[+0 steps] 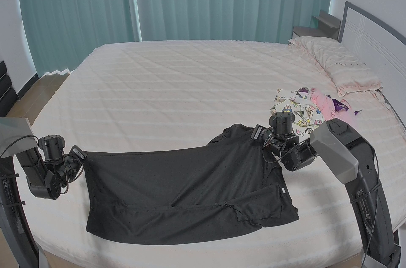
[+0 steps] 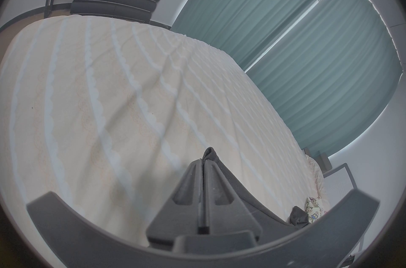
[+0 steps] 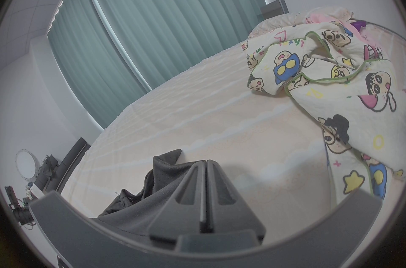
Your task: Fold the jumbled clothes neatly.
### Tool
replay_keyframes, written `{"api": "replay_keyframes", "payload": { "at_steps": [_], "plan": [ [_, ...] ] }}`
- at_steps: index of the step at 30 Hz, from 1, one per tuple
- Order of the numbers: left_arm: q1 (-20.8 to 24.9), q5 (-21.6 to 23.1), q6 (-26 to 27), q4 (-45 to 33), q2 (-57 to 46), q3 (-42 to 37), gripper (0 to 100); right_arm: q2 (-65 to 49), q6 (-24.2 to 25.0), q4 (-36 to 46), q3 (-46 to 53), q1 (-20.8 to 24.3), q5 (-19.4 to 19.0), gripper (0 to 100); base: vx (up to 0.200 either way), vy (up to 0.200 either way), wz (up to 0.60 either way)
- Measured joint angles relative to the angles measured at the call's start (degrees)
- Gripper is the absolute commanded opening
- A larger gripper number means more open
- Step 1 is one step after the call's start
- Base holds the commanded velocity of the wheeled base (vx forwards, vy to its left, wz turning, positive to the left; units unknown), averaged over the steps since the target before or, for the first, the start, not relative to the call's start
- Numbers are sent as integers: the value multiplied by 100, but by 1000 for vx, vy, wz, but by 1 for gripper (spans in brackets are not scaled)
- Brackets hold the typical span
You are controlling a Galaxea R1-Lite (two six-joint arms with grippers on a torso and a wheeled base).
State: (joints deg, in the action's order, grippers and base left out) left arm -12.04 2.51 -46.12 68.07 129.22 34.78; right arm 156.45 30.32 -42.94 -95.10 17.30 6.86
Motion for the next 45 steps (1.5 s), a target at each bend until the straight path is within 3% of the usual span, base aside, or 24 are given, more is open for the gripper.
{"api": "replay_keyframes", "payload": {
  "at_steps": [22,32,45],
  "plan": [
    [-121,28,238,-68,-20,-17,0,356,-194,-321,-300,89,273,0,0,0,0],
    [-123,296,239,-44,-67,-127,0,-63,-66,-329,572,-10,-197,0,0,0,0],
    [-149,323,238,-69,-183,-155,0,-394,208,-116,817,-143,-407,0,0,0,0]
  ]
}}
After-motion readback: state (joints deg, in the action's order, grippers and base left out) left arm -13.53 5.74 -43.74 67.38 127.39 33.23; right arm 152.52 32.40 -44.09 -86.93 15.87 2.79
